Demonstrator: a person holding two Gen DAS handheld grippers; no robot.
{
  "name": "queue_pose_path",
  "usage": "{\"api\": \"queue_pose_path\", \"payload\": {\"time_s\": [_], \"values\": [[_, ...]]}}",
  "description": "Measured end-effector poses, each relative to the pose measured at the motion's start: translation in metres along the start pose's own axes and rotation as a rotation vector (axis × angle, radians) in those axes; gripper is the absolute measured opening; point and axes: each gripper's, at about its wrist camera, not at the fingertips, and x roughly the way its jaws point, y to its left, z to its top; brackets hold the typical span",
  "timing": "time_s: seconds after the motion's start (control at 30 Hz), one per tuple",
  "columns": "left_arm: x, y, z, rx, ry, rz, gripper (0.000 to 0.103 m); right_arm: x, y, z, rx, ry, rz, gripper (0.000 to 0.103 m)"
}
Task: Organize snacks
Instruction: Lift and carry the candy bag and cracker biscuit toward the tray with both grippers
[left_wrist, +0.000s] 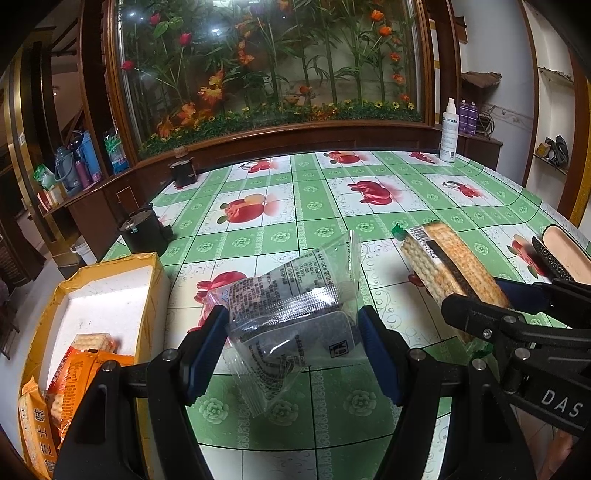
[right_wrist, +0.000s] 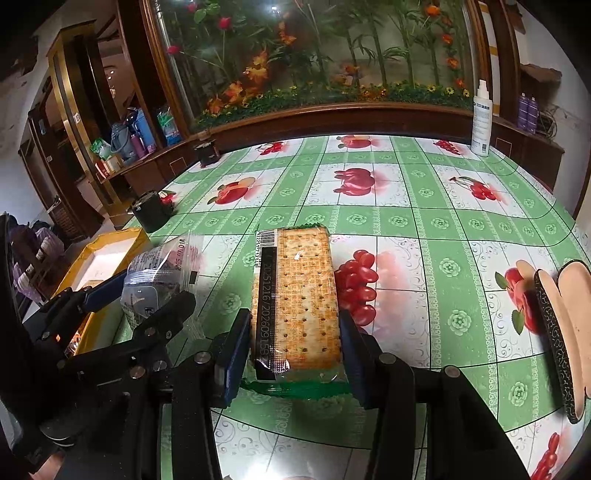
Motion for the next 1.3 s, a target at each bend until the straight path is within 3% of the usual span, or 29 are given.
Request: {"api": "queue_pose_path", "payload": {"time_s": [0.63,0.93,1.3], "values": [[-0.015,0.003,0.005,-0.020,-0.056,0.000,0.071,-0.008,0.004,0.002,0.003,-0.035,-0.008,0.050],[-0.045,0.011,0.000,-0.072,-0.108,-0.025,0.071,-0.033,0.010,-0.004,0.053,-0.101,0.000,0.050],[-0.089,0.037,-0.021,-0.106,-0.152,0.011,0.071,-0.051,0.036,-0.021,0.054,-0.105,0.040,0.050]]}}
